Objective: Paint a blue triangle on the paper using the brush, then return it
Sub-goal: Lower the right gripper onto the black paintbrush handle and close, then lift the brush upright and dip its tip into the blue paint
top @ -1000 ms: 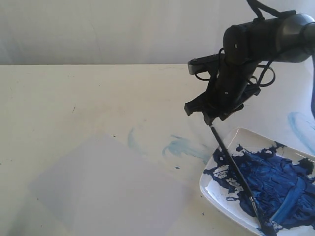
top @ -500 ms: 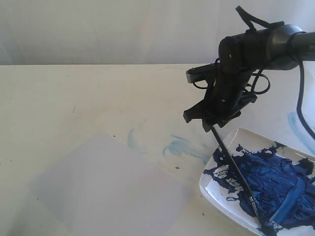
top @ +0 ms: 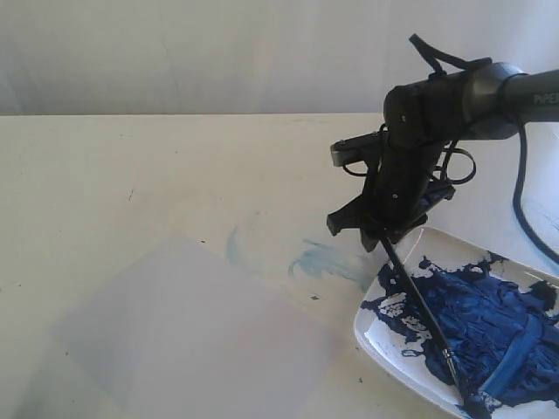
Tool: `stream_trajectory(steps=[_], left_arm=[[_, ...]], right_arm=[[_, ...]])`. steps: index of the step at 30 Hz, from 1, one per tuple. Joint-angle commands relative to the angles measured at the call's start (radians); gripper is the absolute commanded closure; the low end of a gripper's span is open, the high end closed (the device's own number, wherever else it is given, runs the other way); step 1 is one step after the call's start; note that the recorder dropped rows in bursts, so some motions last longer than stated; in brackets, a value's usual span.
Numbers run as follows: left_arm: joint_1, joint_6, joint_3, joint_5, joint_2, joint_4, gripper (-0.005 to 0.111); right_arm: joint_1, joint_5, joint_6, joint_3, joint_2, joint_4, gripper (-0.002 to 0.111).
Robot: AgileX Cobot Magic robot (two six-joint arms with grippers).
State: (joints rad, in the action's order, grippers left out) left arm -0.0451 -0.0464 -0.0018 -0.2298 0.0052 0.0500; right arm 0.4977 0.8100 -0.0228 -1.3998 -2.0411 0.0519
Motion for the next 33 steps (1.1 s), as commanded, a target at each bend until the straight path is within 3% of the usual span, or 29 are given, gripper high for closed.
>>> stream_trajectory(steps=[1,12,22,28,33], left_arm=[[-0.003,-0.003,0.002,-0.002,-0.005,0.001,0.107],[-0.003,-0.003,0.002,-0.002,-0.005,0.001,0.107],[-0.003,-0.003,0.002,-0.002,-0.005,0.001,0.107],[-0.003,-0.003,0.002,-0.002,-0.005,0.001,0.107],[-0.003,-0.003,0.002,-0.002,-0.005,0.001,0.107]], right_arm=[[-0.001,-0.033,-0.006,0.029,0.003,0.008,0.07],[-0.001,-0.051,-0.006,0.028,0.003,0.008,0.071],[-0.001,-0.051,-0.011,0.028,0.003,0.012,0.09],[-0.001,-0.051,-0.079,0.028,0.003,0.076,0.108],[-0.001,-0.049,-0.081,0.028,0.025,0.08,0.108]])
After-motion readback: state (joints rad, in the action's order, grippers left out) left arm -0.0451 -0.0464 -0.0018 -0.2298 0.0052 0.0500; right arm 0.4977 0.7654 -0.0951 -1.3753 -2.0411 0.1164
